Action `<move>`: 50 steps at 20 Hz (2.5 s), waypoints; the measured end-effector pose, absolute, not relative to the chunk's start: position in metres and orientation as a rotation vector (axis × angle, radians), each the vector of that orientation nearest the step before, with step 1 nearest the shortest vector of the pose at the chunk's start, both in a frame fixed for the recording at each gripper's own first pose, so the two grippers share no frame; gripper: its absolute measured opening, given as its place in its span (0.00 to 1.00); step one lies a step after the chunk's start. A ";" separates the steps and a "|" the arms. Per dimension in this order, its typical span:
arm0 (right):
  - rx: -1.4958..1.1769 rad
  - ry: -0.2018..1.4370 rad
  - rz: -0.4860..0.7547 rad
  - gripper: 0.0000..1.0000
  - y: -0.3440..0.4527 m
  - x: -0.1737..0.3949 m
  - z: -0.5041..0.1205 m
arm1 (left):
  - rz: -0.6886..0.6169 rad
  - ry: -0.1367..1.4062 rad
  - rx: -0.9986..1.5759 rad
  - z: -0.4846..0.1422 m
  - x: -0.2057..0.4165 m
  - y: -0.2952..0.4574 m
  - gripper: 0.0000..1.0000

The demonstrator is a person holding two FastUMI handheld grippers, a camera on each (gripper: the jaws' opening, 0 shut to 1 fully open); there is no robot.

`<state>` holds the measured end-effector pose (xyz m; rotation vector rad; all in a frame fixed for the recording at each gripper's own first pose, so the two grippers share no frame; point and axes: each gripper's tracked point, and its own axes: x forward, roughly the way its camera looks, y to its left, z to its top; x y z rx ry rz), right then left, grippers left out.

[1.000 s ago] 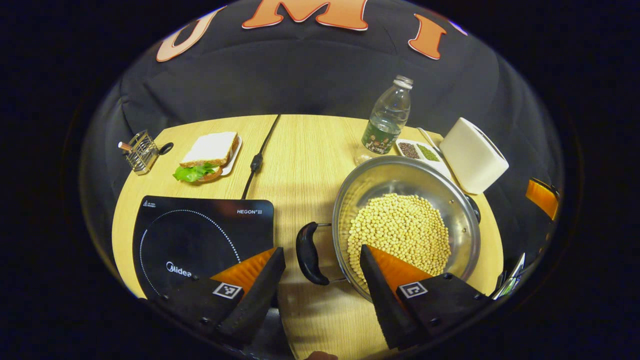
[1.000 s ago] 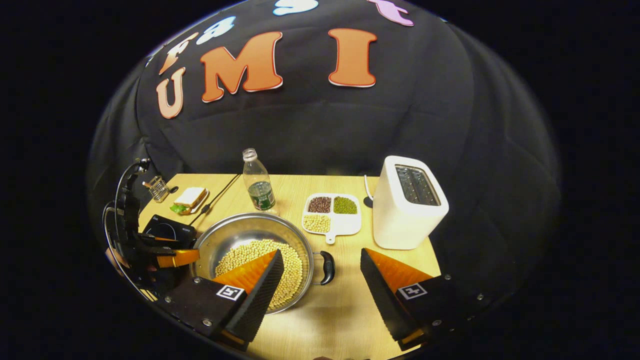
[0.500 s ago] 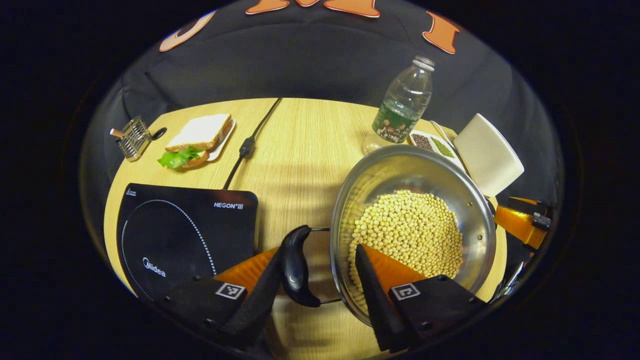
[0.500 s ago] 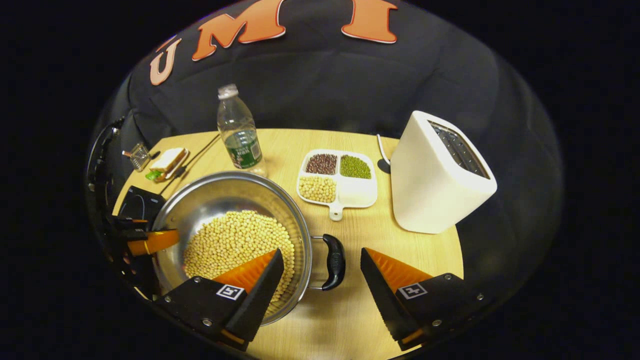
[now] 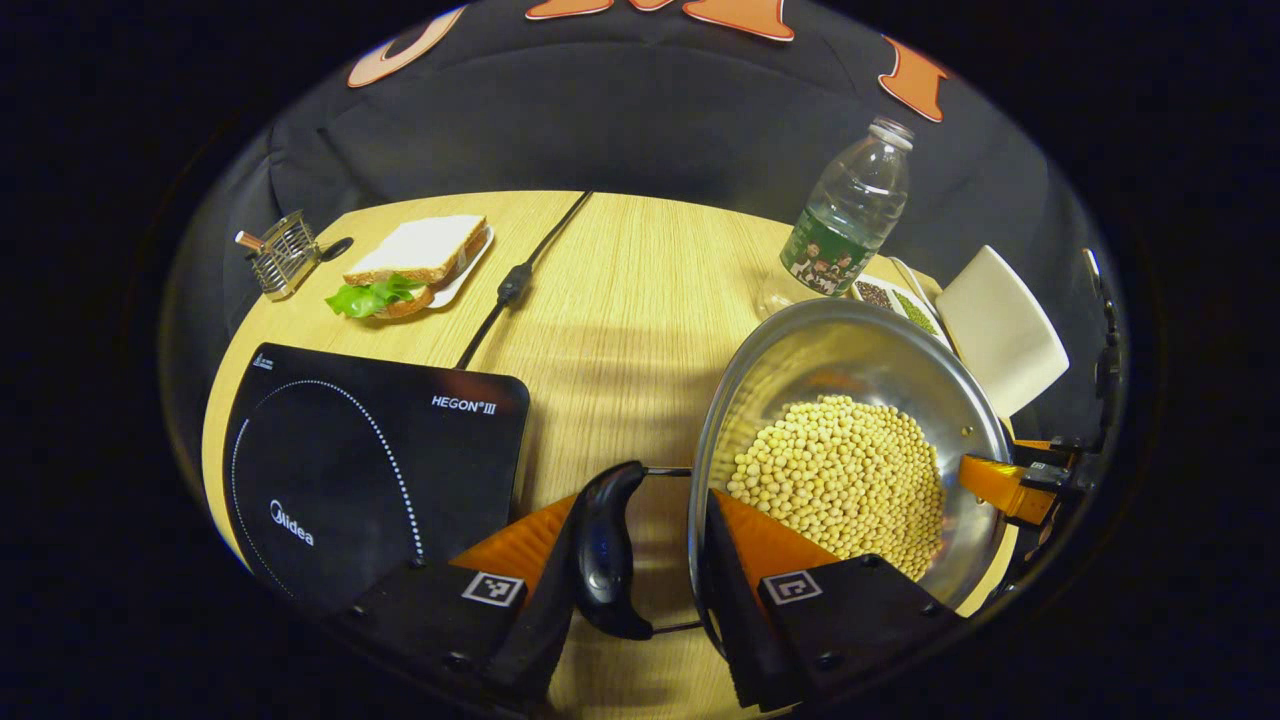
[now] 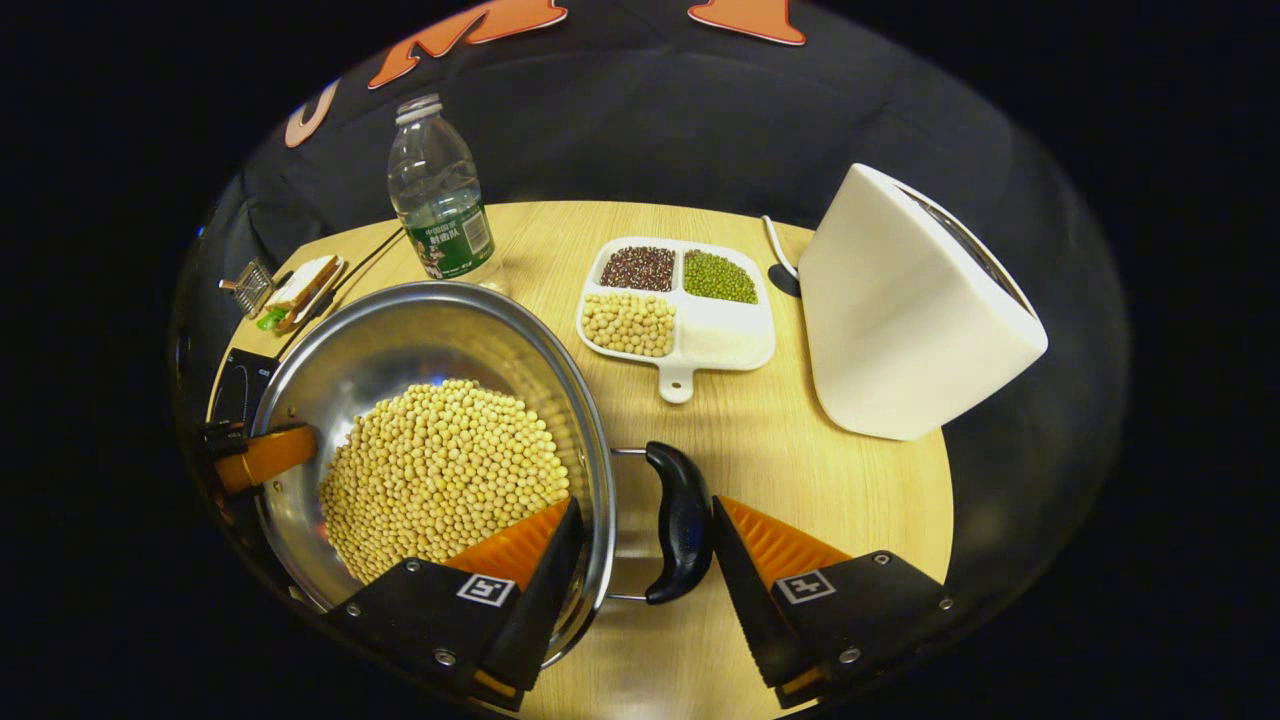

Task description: First push the handle of the pot to place it horizontally, then grasp the pot with both hands and set it on the induction cooktop.

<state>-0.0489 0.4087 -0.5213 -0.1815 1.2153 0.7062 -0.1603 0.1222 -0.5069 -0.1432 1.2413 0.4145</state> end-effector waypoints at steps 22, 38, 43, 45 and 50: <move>0.040 1.183 0.663 0.58 0.411 -0.057 -0.529 | 0.466 1.147 -0.015 -0.397 -0.167 0.160 0.67; 0.037 1.136 0.812 0.53 0.412 -0.046 -0.534 | 0.597 1.107 -0.035 -0.298 -0.219 0.218 0.67; 0.024 1.115 0.846 0.58 0.414 -0.042 -0.538 | 0.642 1.082 -0.054 -0.281 -0.226 0.221 0.67; 0.025 1.115 0.859 0.53 0.413 -0.039 -0.537 | 0.652 1.083 -0.056 -0.291 -0.231 0.216 0.67; 0.028 1.134 0.860 0.58 0.409 -0.035 -0.533 | 0.648 1.094 -0.038 -0.288 -0.224 0.216 0.67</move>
